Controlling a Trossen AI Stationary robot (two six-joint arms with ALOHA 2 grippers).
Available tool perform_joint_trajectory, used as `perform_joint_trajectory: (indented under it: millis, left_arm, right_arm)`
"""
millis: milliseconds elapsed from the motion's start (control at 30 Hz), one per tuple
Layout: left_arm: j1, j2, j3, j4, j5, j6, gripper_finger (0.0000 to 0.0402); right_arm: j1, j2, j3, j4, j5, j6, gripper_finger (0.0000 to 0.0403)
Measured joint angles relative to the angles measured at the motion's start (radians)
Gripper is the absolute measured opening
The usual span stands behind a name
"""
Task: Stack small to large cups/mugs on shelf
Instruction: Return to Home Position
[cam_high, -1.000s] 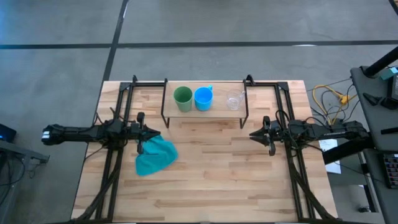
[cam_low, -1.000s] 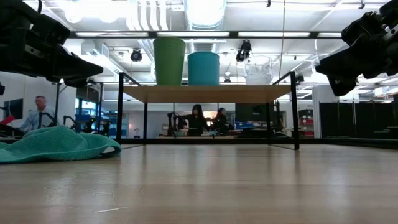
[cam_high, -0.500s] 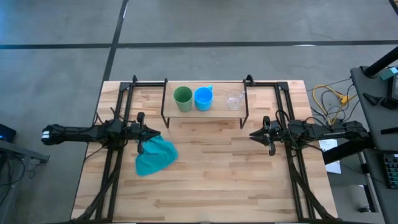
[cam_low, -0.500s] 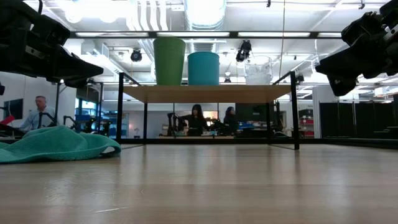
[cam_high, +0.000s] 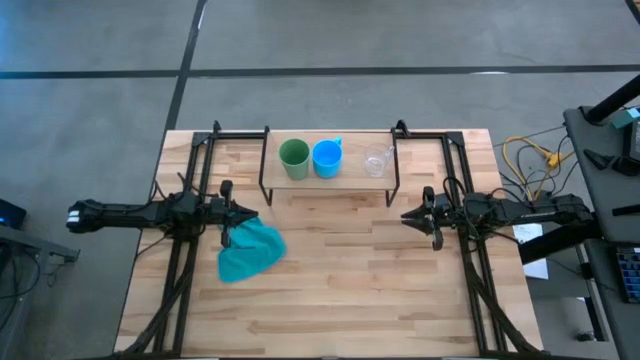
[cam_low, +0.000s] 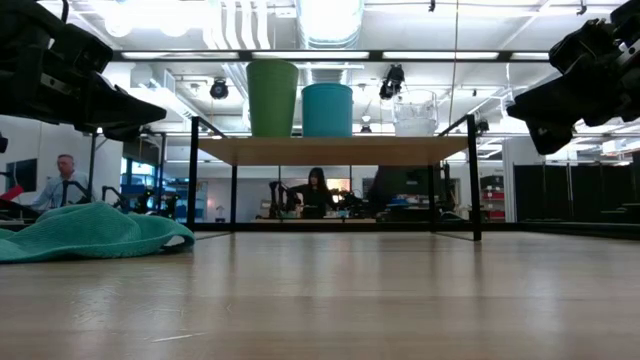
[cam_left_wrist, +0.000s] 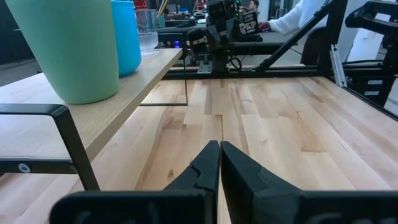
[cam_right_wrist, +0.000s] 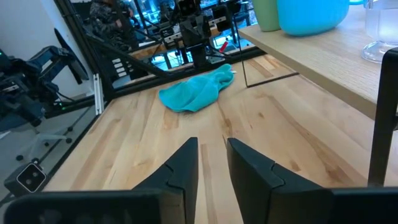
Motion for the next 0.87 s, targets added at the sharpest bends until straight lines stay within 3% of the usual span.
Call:
perform_joint_trajectory:
  millis: [867]
  left_arm:
    - [0.0, 0.0, 0.0, 0.0, 0.002, 0.0, 0.0]
  right_arm:
    - [0.0, 0.0, 0.0, 0.0, 0.0, 0.0, 0.0082]
